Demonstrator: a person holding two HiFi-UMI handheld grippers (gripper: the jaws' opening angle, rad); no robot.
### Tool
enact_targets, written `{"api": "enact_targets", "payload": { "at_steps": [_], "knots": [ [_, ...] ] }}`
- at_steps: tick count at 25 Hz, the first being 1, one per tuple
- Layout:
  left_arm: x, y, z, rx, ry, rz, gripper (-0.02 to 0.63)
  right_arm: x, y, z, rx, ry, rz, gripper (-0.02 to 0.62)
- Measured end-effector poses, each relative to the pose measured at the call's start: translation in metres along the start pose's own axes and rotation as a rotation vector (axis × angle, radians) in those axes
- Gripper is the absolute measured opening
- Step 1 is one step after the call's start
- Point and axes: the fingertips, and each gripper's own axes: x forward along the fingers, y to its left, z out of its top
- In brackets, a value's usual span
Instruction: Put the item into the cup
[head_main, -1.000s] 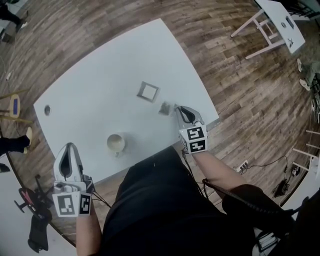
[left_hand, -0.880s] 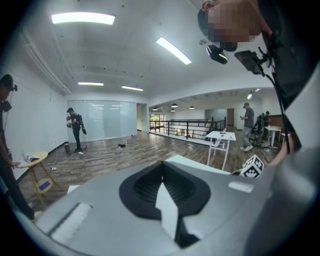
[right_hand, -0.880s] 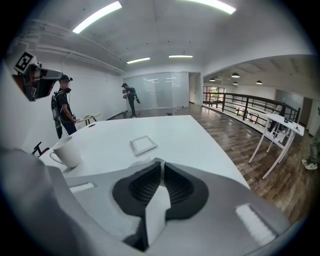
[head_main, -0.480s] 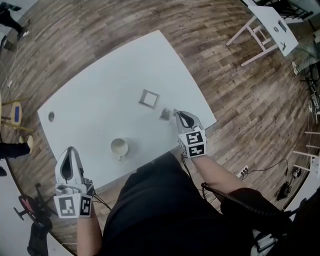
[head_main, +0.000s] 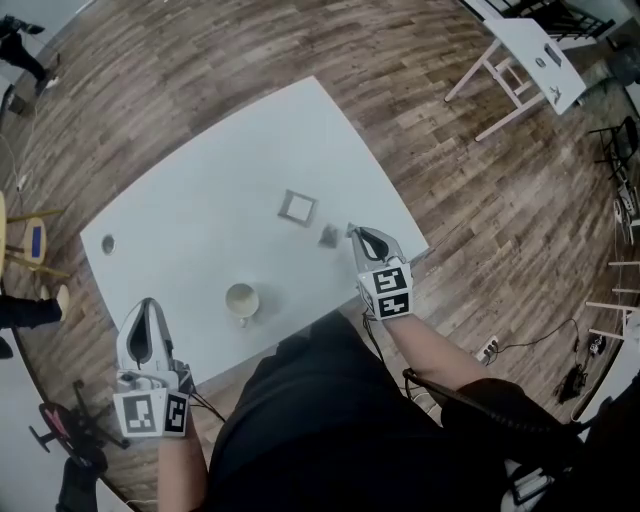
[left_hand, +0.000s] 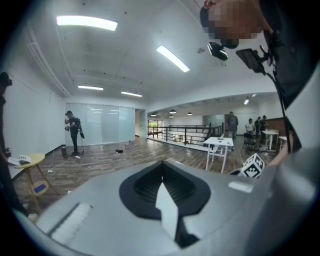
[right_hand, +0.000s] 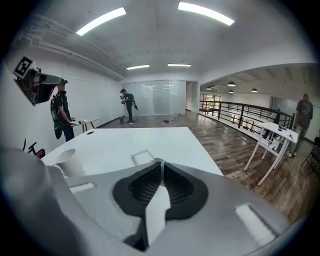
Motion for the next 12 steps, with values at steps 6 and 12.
{"api": "enact_targets", "payload": {
  "at_steps": [6, 12],
  "knots": [
    [0.002, -0.002, 0.004, -0.004, -0.031, -0.005, 0.000, -0.004, -0.005, 0.008, -0.015, -0.018, -0.007, 0.021],
    [0.004, 0.000, 0.006, -0.010, -0.048, -0.009, 0.000, -0.008, -0.006, 0.020, -0.026, -0.037, -0.015, 0.020]
  ]
}}
